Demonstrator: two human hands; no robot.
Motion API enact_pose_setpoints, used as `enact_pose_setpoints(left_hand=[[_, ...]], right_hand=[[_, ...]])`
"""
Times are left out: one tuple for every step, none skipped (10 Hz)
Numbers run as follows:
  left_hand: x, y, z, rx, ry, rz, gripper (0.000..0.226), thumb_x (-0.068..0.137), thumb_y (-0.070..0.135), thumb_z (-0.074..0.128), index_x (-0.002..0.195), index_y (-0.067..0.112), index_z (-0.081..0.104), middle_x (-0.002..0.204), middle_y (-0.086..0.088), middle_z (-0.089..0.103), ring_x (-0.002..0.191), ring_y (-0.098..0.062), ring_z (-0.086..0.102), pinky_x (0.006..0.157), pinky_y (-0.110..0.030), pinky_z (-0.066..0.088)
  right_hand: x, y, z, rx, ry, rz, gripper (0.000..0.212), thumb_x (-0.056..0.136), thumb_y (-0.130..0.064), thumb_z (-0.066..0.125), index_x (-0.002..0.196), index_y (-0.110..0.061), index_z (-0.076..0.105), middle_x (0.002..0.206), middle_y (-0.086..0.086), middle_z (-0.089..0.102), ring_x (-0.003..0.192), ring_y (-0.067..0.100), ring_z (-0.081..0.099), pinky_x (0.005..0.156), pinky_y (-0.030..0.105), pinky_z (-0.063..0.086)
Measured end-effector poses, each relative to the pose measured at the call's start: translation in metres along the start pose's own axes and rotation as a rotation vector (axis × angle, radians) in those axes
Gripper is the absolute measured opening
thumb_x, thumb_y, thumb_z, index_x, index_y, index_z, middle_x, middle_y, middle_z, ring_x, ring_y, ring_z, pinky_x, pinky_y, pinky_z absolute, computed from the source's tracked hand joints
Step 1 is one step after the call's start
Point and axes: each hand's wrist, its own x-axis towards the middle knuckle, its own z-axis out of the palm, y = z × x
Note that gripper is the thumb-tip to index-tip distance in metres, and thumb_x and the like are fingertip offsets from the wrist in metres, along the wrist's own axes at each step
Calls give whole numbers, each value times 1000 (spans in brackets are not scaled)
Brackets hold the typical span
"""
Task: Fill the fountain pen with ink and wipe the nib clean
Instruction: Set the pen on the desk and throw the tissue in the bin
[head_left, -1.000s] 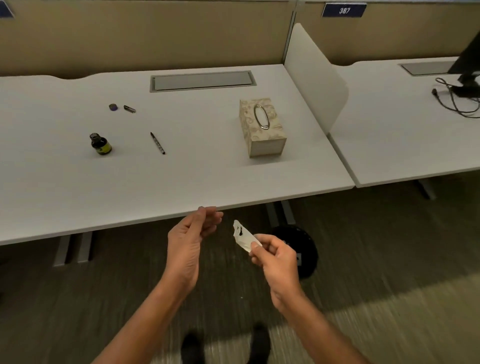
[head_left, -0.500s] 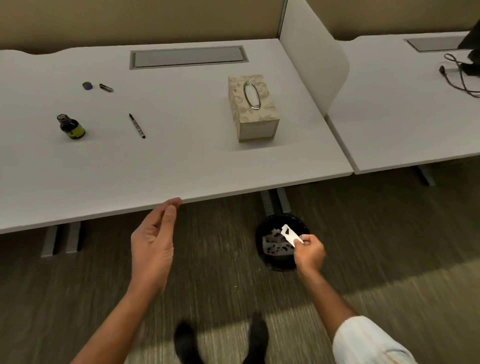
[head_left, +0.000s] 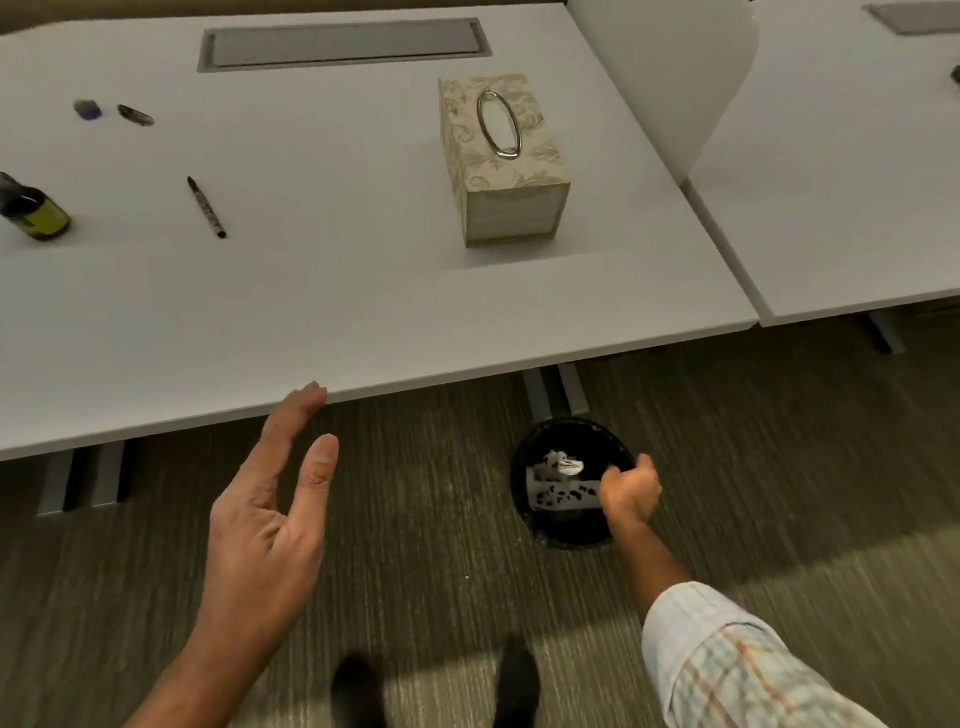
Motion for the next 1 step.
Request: enact_pose_setpoints(left_hand=[[1,0,2,101,-4,61,51,97,40,48,146,53,40,157,28,40,149,9,27,124,-42,22]], right_hand=[[-13,11,-4,-24,-28,-46,45,95,-14,62,138,-1,53,138,25,57,128,43,53,105,47,45]])
